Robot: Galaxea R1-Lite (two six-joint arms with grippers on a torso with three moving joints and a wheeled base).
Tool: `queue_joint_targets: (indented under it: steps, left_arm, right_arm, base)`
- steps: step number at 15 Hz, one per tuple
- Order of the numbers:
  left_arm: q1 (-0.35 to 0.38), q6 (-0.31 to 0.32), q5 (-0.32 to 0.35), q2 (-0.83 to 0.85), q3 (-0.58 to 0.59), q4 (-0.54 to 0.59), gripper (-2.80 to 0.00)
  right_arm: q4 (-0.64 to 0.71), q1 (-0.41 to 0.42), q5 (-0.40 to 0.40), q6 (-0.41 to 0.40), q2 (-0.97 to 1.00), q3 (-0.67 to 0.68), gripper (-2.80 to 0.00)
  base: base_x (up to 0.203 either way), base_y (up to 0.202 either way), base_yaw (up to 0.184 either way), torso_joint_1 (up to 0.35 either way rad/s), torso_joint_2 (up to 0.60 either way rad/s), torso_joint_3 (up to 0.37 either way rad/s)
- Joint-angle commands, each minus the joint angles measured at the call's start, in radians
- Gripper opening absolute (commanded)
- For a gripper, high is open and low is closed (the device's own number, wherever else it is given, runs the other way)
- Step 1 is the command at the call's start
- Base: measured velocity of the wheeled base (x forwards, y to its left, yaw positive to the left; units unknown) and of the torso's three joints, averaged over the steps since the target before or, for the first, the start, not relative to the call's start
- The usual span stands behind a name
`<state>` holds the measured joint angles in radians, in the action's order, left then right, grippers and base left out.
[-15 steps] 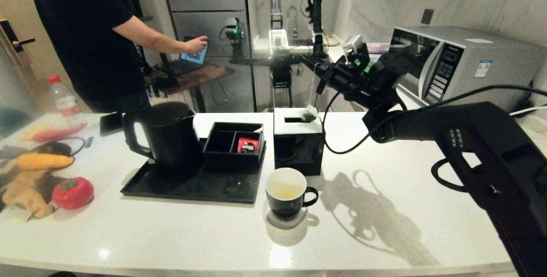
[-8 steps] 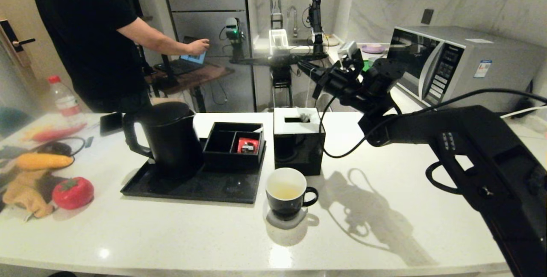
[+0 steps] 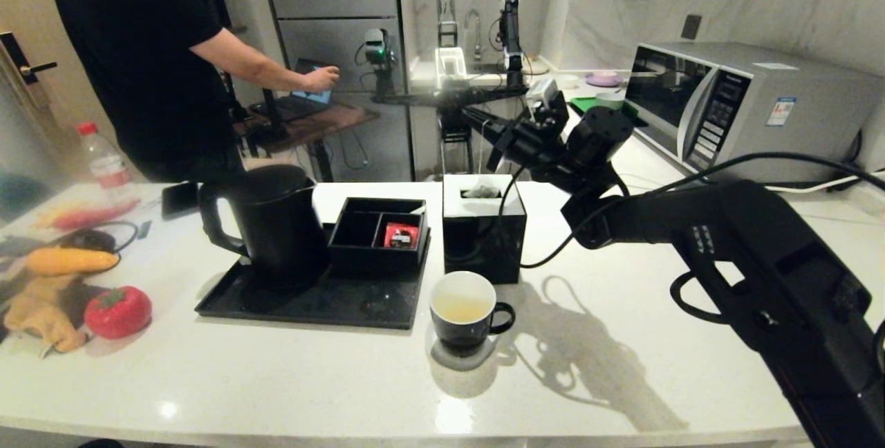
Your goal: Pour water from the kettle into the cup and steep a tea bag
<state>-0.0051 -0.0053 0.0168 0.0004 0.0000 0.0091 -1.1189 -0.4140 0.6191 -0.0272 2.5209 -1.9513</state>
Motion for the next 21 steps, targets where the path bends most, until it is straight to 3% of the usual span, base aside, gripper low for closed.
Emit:
queue_joint_targets:
  steps: [1,16,21]
  left_arm:
    - [0.000,-0.001,0.000,0.000,0.000,0.000,-2.80]
    - [0.000,-0.001,0.000,0.000,0.000,0.000,-2.80]
    - [0.001,-0.001,0.000,0.000,0.000,0.000,-2.80]
  right_arm:
    - [-0.011,0.007,0.004,0.000,0.004,0.000,-2.80]
    - [-0.030,0.004,0.002,0.017,-0.014,0.006,-2.80]
    - [-0.072,0.005,-0.003,0.026,-0.029,0.080,-2.80]
  base:
    - [0.000,0.000,0.000,0.000,0.00,0.000]
    - [0.000,0.000,0.000,0.000,0.00,0.000]
    - [0.000,0.000,0.000,0.000,0.00,0.000]
